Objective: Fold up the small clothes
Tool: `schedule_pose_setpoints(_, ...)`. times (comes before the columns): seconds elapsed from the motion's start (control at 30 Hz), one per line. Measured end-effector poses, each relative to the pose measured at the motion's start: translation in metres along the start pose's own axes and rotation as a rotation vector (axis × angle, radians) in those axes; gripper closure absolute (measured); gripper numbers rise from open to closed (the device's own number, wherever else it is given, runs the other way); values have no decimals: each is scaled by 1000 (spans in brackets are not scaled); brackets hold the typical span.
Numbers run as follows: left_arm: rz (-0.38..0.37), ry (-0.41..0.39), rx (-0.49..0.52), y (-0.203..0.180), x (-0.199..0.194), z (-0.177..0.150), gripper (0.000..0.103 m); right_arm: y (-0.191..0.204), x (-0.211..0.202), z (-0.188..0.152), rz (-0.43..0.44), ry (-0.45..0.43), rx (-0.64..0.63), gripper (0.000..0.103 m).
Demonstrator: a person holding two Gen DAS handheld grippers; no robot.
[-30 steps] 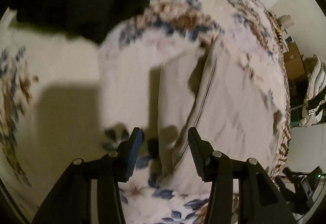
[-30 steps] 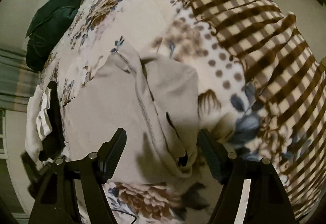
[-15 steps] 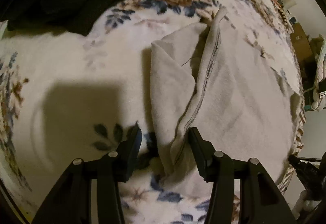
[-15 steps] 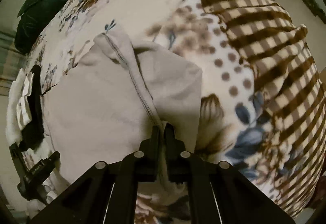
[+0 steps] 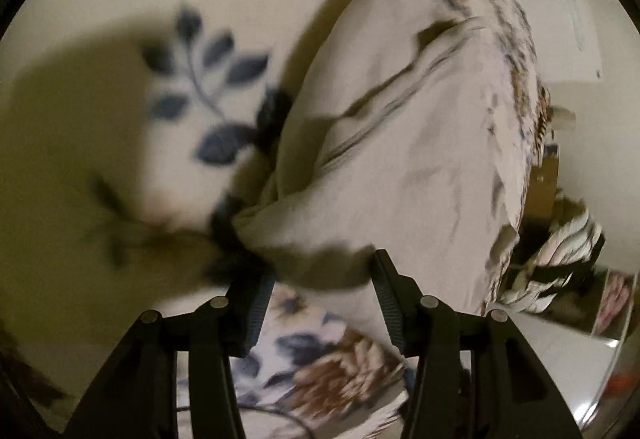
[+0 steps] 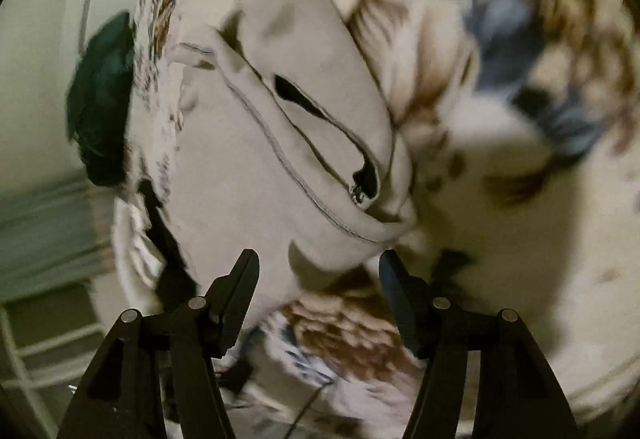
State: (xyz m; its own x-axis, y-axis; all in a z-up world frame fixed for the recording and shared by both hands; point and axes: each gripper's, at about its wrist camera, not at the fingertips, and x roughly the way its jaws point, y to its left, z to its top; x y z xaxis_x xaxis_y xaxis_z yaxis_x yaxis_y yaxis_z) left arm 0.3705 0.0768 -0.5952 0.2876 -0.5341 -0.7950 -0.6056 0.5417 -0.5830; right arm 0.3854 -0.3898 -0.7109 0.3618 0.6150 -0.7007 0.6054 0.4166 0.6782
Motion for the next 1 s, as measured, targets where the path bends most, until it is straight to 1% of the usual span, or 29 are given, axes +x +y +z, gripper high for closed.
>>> schedule_pose_setpoints(0.07, 8, -31, -31, -1, 9, 3, 56, -10, 13, 2, 56, -8, 38, 38)
schedule_pose_setpoints(0.13, 19, -66, -40, -4, 9, 2, 57, -16, 23, 4, 124, -46, 86, 38)
schedule_pose_setpoints(0.17, 22, -84, -36, -8, 8, 3, 60, -21, 27, 5, 162, -72, 117, 39)
schedule_pose_setpoints(0.2, 24, -104, -27, -11, 5, 1, 75, -23, 28, 5, 186, -92, 138, 42)
schedule_pose_setpoints(0.23, 26, -128, -5, -17, 3, 0, 84, -25, 29, 5, 201, -111, 150, 62)
schedule_pose_setpoints(0.27, 25, -147, 24, -22, 0, -2, 87, -24, 30, 3, 184, -126, 149, 82)
schedule_pose_setpoints(0.3, 29, -164, 49, -27, -3, -4, 88, -24, 30, 1, 174, -136, 143, 82)
schedule_pose_setpoints(0.37, 34, -186, 92, -34, -7, -6, 89, -22, 27, -4, 163, -152, 133, 85)
schedule_pose_setpoints(0.5, 19, -206, 129, -30, -26, -15, 90, -17, 14, -22, 134, -151, 91, 86)
schedule_pose_setpoints(0.6, 18, -197, 122, -19, -40, -27, 91, -15, -1, -39, 104, -128, 53, 87)
schedule_pose_setpoints(0.7, 41, -166, 109, 4, -51, -43, 93, -27, -15, -60, 82, -100, 53, 87)
schedule_pose_setpoints(0.83, 59, -121, 89, 25, -45, -58, 93, -54, -26, -85, 47, -62, 64, 87)
schedule_pose_setpoints(0.87, 43, -112, 80, 30, -41, -58, 92, -61, -26, -89, 38, -52, 65, 86)
schedule_pose_setpoints(0.9, 29, -101, 73, 33, -36, -58, 89, -68, -22, -91, 39, -36, 74, 86)
schedule_pose_setpoints(0.93, 22, -95, 67, 39, -32, -55, 89, -74, -18, -91, 53, -25, 85, 83)
schedule_pose_setpoints(0.97, 9, -93, 55, 43, -27, -52, 81, -80, -14, -89, 68, -17, 95, 76)
schedule_pose_setpoints(1.0, -18, -88, 39, 47, -24, -51, 73, -84, -9, -86, 74, -15, 98, 72)
